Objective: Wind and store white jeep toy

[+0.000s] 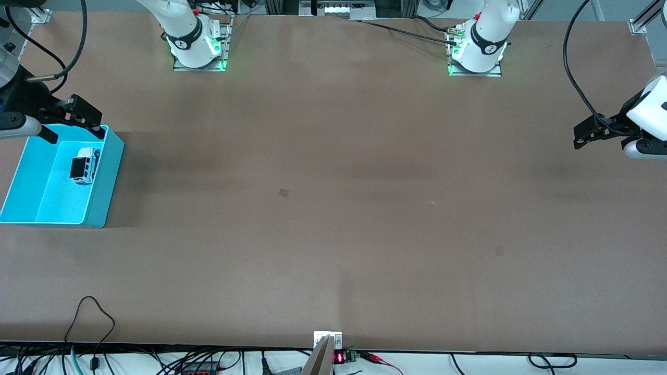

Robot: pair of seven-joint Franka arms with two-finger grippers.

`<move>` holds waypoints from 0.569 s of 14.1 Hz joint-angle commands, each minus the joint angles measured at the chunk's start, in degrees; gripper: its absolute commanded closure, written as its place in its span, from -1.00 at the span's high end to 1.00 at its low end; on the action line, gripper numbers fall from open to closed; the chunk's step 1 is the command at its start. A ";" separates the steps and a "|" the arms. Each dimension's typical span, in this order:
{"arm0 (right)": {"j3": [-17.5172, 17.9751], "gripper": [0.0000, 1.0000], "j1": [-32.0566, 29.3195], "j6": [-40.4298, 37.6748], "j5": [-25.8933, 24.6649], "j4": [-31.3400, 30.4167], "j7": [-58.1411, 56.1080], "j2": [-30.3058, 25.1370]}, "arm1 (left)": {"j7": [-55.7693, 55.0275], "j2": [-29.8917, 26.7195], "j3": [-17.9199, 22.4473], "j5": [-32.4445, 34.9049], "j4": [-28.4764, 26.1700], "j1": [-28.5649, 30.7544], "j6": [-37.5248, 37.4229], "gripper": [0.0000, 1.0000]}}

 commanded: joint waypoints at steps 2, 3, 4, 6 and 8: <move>-0.31 1.00 0.22 -4.28 1.22 3.08 4.08 0.31 | 1.33 0.39 0.01 0.97 1.31 0.02 -1.16 1.00; -0.31 1.00 0.31 -4.63 1.22 3.07 4.79 0.31 | 1.33 0.39 0.01 0.97 1.31 0.02 -1.16 1.00; -0.31 1.00 0.39 -5.16 1.14 3.25 4.36 0.31 | 1.33 0.39 0.01 0.97 1.31 0.02 -1.34 1.00; -0.39 1.00 0.40 -5.17 1.13 3.51 3.40 0.31 | 1.24 0.39 0.01 0.97 1.40 -0.07 -1.34 1.00; -0.39 1.00 0.48 -5.17 1.14 3.51 3.66 0.39 | 1.24 0.39 0.01 0.97 1.31 -0.07 -1.34 1.00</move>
